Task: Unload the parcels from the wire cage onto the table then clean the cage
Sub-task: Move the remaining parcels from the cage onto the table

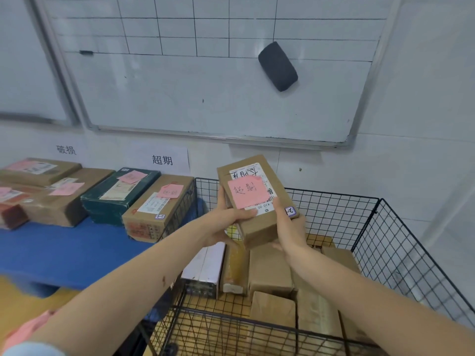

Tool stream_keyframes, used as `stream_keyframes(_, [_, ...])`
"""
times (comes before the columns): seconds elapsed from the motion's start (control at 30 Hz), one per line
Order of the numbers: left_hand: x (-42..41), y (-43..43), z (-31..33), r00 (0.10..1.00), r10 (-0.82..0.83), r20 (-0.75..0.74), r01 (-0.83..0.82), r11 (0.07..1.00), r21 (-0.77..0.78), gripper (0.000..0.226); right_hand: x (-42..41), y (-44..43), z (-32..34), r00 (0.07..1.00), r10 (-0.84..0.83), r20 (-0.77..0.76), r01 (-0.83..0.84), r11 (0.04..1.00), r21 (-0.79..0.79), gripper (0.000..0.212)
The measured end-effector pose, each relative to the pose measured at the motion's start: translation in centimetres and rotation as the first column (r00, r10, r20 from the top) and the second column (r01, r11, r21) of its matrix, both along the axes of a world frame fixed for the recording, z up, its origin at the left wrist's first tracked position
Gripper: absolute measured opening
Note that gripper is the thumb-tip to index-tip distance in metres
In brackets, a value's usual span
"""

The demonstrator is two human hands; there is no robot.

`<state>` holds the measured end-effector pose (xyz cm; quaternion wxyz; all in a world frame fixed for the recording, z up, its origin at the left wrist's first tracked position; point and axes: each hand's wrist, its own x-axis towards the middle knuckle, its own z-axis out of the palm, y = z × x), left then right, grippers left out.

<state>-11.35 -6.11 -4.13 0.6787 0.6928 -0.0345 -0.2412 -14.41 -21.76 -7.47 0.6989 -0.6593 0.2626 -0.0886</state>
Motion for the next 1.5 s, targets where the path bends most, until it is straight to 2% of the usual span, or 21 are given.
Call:
stream_keyframes(0.07, [0.3,-0.1,0.3,1.000,0.027,0.012,-0.026,0.999,-0.039,0.089,0.0,-0.6,0.5,0.997,0.072,-0.005,-0.072,0.996,-0.051,0.081])
stream_keyframes(0.1, [0.7,-0.1,0.3,0.998,0.064,0.020,-0.063,0.997,-0.042,0.086,0.1,-1.1,0.5,0.992,0.125,-0.009,-0.125,0.985,-0.119,0.073])
stream_keyframes(0.17, [1.1,-0.2,0.3,0.990,0.131,0.045,-0.130,0.991,-0.026,0.076,0.0,-1.7,0.6,0.974,0.226,-0.016,-0.220,0.928,-0.300,0.077])
stream_keyframes(0.27, [1.4,-0.6,0.3,0.975,0.188,0.116,-0.196,0.979,0.059,0.064,-0.4,-1.8,0.8,0.947,0.320,-0.004,-0.266,0.780,-0.566,0.093])
stream_keyframes(0.33, [1.5,-0.8,0.5,0.965,0.215,0.147,-0.229,0.969,0.089,0.063,-0.6,-1.7,1.3,0.924,0.381,0.013,-0.272,0.682,-0.679,0.097])
stream_keyframes(0.43, [1.7,-0.8,1.0,0.952,0.248,0.179,-0.270,0.957,0.107,0.065,-0.6,-1.8,2.2,0.913,0.407,0.038,-0.232,0.592,-0.772,0.101])
stream_keyframes(0.57, [1.6,0.0,2.5,0.942,0.276,0.191,-0.300,0.948,0.108,0.070,0.1,-1.8,3.4,0.906,0.419,0.057,-0.195,0.533,-0.823,0.109])
stream_keyframes(0.67, [1.1,0.7,3.6,0.935,0.294,0.199,-0.322,0.939,0.125,0.086,0.3,-1.3,4.5,0.884,0.462,0.072,-0.180,0.479,-0.859,0.104])
stream_keyframes(0.83, [0.0,1.9,4.4,0.904,0.342,0.258,-0.392,0.902,0.178,0.092,0.6,-0.2,5.1,0.850,0.523,0.064,-0.182,0.406,-0.896,0.105])
stream_keyframes(0.9, [-0.2,2.8,4.6,0.894,0.347,0.282,-0.409,0.889,0.205,0.092,0.6,0.2,5.2,0.852,0.523,0.011,-0.217,0.373,-0.902,0.115])
stream_keyframes(0.97, [-0.4,3.7,4.9,0.892,0.360,0.274,-0.421,0.882,0.213,0.091,0.7,0.5,5.3,0.852,0.517,-0.076,-0.259,0.291,-0.921,0.119])
stream_keyframes(1.03, [-0.4,4.6,5.2,0.885,0.376,0.275,-0.440,0.868,0.229,0.090,0.6,0.9,5.5,0.849,0.508,-0.144,-0.278,0.200,-0.939,0.118])
stream_keyframes(1.1, [0.0,5.8,5.3,0.876,0.386,0.291,-0.457,0.856,0.241,0.088,0.6,1.7,5.8,0.849,0.500,-0.171,-0.284,0.160,-0.946,0.114])
stream_keyframes(1.23, [1.0,9.2,5.8,0.877,0.386,0.287,-0.450,0.869,0.207,0.077,1.1,3.9,6.8,0.854,0.485,-0.189,-0.291,0.144,-0.946,0.107])
stream_keyframes(1.33, [1.9,12.2,5.9,0.896,0.372,0.243,-0.419,0.889,0.182,0.068,1.6,7.1,7.4,0.859,0.485,-0.167,-0.280,0.169,-0.945,0.104])
stream_keyframes(1.5, [4.0,18.8,6.3,0.921,0.327,0.211,-0.360,0.922,0.140,0.067,2.9,14.8,7.7,0.851,0.496,-0.173,-0.305,0.199,-0.931,0.110])
